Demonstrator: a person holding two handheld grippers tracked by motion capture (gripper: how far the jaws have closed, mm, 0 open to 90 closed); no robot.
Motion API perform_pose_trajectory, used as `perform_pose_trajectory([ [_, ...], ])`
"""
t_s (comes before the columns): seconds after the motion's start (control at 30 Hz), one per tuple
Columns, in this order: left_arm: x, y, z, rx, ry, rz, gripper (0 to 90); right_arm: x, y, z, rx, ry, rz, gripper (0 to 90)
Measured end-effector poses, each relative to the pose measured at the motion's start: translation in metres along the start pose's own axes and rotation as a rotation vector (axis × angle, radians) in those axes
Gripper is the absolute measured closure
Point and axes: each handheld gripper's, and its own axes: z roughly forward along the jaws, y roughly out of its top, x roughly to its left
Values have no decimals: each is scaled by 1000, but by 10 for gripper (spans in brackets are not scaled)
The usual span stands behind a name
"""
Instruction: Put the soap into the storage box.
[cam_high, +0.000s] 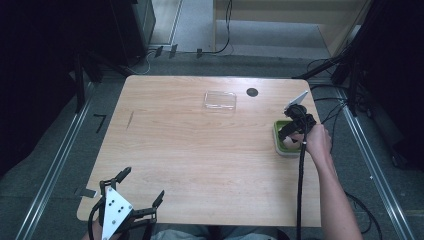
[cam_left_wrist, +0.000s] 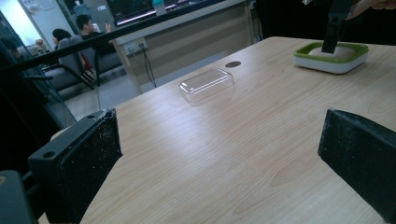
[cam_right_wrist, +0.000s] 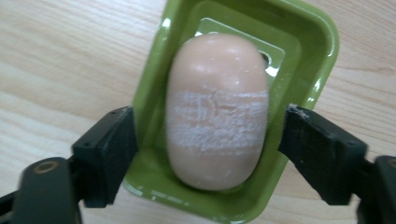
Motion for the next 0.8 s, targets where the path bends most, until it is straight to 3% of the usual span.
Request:
perform_pose_trajectory([
  [0.27, -1, 0, 0, 1, -1, 4, 0, 20, -5, -18, -9, 36, -82, 132],
  [0.8, -1, 0, 0, -1, -1, 3, 0, 70, -19, -43, -22, 42, -249, 131],
])
